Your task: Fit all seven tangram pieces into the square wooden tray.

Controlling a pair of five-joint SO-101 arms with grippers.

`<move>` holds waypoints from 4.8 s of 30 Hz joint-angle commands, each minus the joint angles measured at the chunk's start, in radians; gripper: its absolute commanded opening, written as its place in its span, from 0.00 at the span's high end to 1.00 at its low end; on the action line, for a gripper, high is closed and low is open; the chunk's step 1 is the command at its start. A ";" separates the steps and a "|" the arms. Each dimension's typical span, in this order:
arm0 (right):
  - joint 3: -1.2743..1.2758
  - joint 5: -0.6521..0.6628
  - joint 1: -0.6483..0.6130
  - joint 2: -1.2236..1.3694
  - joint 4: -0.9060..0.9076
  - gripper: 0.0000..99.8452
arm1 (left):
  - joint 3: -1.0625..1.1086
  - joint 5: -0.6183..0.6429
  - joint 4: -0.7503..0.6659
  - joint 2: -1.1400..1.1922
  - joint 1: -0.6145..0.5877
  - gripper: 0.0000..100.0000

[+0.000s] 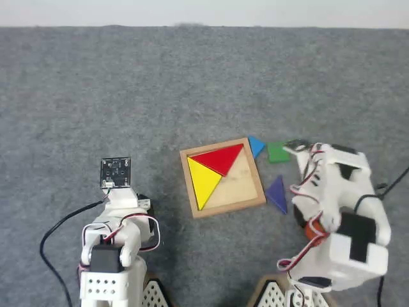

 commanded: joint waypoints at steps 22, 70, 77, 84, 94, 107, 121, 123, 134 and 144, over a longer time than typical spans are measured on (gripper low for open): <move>-0.388 -0.328 0.329 -0.202 0.243 0.88 | -0.012 -0.011 0.002 -0.020 -0.006 0.99; 0.044 -0.583 0.070 -0.143 -0.119 0.98 | -0.012 -0.011 0.002 -0.020 -0.006 0.99; 0.008 -0.612 0.073 -0.325 -0.015 0.98 | -0.012 -0.011 0.002 -0.020 -0.006 0.99; 0.055 -0.509 0.059 -0.407 0.180 0.78 | -0.012 -0.011 0.002 -0.020 -0.006 0.99; 0.158 -0.451 -0.028 -0.317 0.093 0.78 | -0.012 -0.011 0.002 -0.020 -0.006 0.99; 0.068 -0.549 -0.156 -0.050 0.039 0.87 | -0.012 -0.011 0.002 -0.020 -0.006 0.99; 0.003 -0.628 -0.139 -0.053 0.015 0.99 | -0.012 -0.011 0.002 -0.020 -0.006 0.99; -0.023 -0.655 -0.119 -0.053 0.016 0.99 | -0.012 -0.011 0.002 -0.020 -0.006 0.99; -0.276 -0.689 -0.070 -0.054 0.147 0.99 | -0.012 -0.011 0.002 -0.020 -0.006 0.99; -0.302 -0.727 -0.228 -0.280 0.145 0.99 | -0.012 -0.011 0.002 -0.020 -0.006 0.99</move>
